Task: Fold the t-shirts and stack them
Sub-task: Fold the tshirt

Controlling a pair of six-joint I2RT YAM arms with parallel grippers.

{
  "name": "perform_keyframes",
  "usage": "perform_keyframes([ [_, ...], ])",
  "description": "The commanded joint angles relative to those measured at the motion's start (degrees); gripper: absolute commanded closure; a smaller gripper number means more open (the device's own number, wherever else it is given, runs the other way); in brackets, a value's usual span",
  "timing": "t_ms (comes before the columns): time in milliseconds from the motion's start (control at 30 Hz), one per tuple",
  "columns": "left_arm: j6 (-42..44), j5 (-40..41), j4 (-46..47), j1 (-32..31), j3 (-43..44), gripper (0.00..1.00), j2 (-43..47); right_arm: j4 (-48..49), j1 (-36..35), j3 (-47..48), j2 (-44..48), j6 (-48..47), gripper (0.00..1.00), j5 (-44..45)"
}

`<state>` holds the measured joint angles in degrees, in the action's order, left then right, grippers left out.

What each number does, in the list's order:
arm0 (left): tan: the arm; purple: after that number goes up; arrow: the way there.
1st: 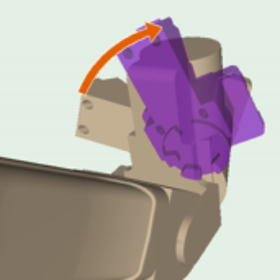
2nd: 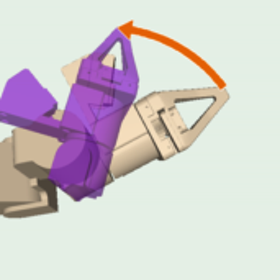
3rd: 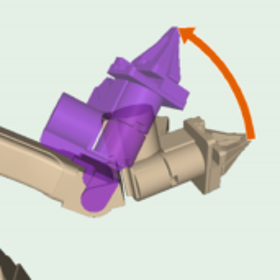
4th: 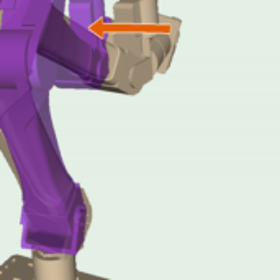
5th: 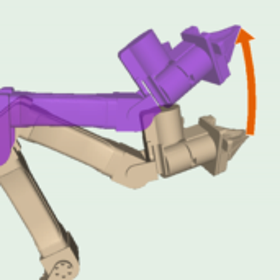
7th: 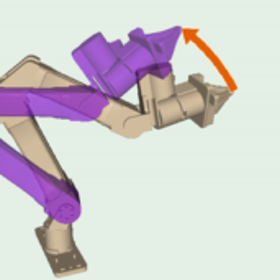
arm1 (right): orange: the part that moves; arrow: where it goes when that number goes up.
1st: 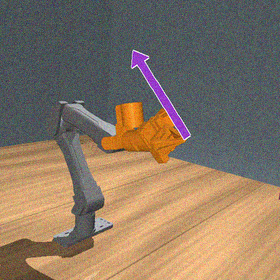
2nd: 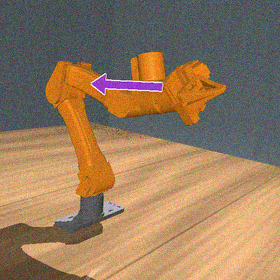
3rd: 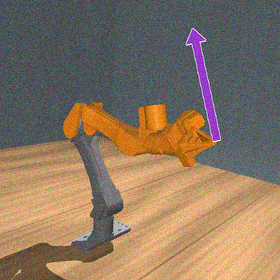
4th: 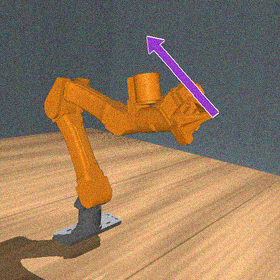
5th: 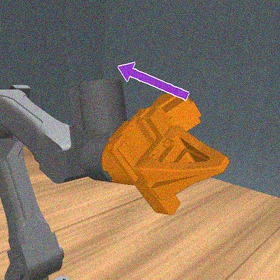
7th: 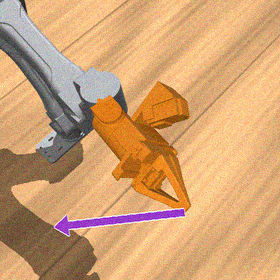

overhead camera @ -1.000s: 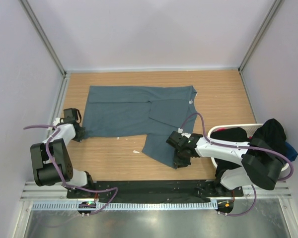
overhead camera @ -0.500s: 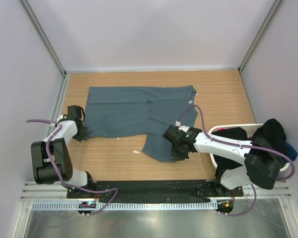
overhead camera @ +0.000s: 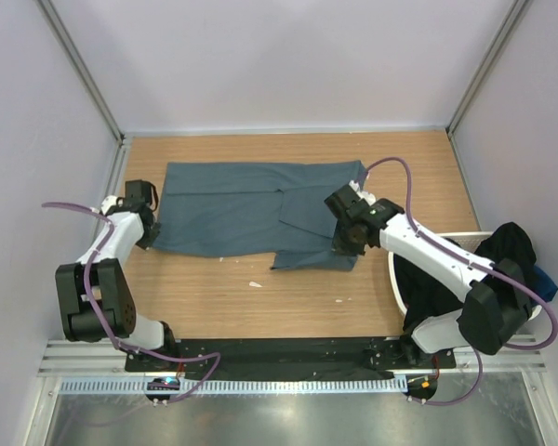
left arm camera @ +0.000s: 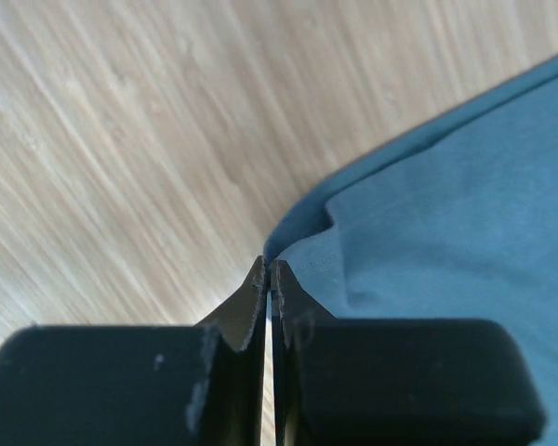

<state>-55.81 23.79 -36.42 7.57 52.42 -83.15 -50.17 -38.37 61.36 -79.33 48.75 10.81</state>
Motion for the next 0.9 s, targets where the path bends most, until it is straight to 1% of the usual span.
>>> perform_keyframes([
  [0, 1.9, 5.4, 0.0, -1.9, 3.4, 1.00, -1.3, -1.2, 2.9, 5.9, -2.0, -6.0, 0.99, 1.8],
  [233, 1.8, 9.3, -0.3, -3.3, 7.0, 1.00, -3.9, -0.8, 7.6, 12.0, -6.7, -11.0, 0.99, 0.7],
  [467, 0.4, 10.4, -0.7, -3.5, 9.9, 1.00, -6.8, 0.4, 12.3, 18.3, -11.1, -15.4, 0.99, 0.5],
  [867, -0.4, 12.4, -0.3, -4.9, 18.0, 1.00, -13.7, 3.5, 17.0, 26.8, -19.3, -21.2, 0.99, -1.7],
])
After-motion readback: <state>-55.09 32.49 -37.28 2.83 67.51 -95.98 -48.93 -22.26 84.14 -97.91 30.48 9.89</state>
